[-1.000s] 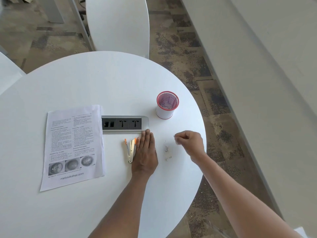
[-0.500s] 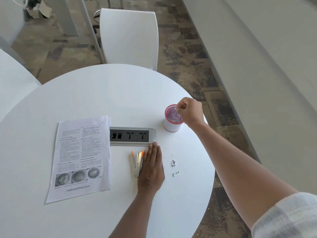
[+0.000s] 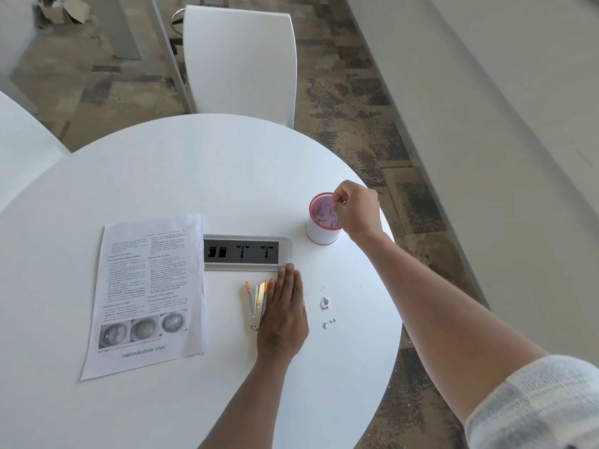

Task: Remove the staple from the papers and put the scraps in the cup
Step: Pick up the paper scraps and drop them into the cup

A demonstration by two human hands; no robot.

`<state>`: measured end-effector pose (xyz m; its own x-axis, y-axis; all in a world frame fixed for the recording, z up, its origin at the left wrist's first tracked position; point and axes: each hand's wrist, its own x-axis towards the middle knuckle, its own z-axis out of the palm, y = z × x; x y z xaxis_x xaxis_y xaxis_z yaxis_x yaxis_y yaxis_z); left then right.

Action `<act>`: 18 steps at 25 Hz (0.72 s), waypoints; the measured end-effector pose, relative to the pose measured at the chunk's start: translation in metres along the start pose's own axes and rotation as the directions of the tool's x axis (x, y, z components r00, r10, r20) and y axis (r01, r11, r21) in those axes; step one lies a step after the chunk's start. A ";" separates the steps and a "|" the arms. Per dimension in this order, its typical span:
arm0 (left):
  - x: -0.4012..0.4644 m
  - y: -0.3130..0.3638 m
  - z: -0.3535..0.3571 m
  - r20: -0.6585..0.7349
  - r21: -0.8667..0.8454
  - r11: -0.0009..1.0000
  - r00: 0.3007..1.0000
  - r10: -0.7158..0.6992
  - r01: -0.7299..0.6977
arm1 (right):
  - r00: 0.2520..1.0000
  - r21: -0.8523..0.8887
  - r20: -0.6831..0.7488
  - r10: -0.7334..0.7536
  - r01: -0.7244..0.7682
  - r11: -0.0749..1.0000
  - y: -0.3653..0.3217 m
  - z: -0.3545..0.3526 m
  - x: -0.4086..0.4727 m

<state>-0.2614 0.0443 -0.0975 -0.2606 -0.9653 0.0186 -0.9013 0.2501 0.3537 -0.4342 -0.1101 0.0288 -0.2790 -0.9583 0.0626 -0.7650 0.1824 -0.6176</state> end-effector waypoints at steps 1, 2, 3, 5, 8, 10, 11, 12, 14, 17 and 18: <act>0.001 0.000 0.000 0.001 -0.006 1.000 1.000 -0.002 0.002 | 1.000 -0.008 -0.002 -0.002 0.002 1.000 0.000 0.000 0.000; 0.001 0.000 0.000 0.006 -0.011 1.000 1.000 -0.003 0.003 | 1.000 -0.017 0.002 -0.003 0.003 1.000 -0.001 -0.001 -0.001; 0.000 0.000 0.000 0.008 -0.011 1.000 1.000 0.000 0.000 | 1.000 -0.019 0.009 -0.006 0.006 1.000 -0.002 -0.003 -0.002; 0.000 -0.001 0.001 0.004 -0.012 1.000 1.000 0.004 -0.004 | 0.999 0.022 0.015 -0.031 0.031 0.999 -0.004 -0.006 -0.006; 0.000 -0.001 0.001 0.007 -0.029 1.000 1.000 0.004 -0.004 | 0.986 0.125 -0.075 -0.147 0.156 0.980 -0.005 -0.013 -0.036; 0.001 -0.001 0.000 0.012 -0.037 0.999 1.000 0.001 0.000 | 0.978 0.153 -0.072 -0.197 0.206 0.967 0.004 -0.012 -0.069; 0.001 0.000 0.000 0.017 -0.039 0.999 1.000 -0.001 0.002 | 0.979 0.151 -0.017 -0.202 0.202 0.968 0.011 -0.008 -0.087; 0.001 0.000 0.000 0.018 -0.035 0.999 1.000 -0.001 0.001 | 0.979 0.131 0.065 -0.194 0.185 0.974 0.019 -0.004 -0.103; 0.000 -0.001 0.000 0.011 -0.023 1.000 1.000 0.007 -0.007 | 0.952 0.029 0.260 -0.162 0.160 0.987 0.038 0.007 -0.127; 0.000 -0.003 0.001 0.001 -0.023 1.000 1.000 0.019 -0.019 | 0.861 -0.117 0.468 -0.197 0.281 0.952 0.060 0.018 -0.150; 0.000 -0.003 0.002 -0.001 -0.022 1.000 1.000 0.019 -0.019 | 0.838 -0.150 0.496 -0.227 0.340 0.928 0.064 0.021 -0.156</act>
<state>-0.2594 0.0438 -0.1002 -0.2779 -0.9603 0.0260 -0.8883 0.2672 0.3736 -0.4271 0.0467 -0.0373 0.2273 -0.9539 -0.1961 -0.8923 -0.1234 -0.4342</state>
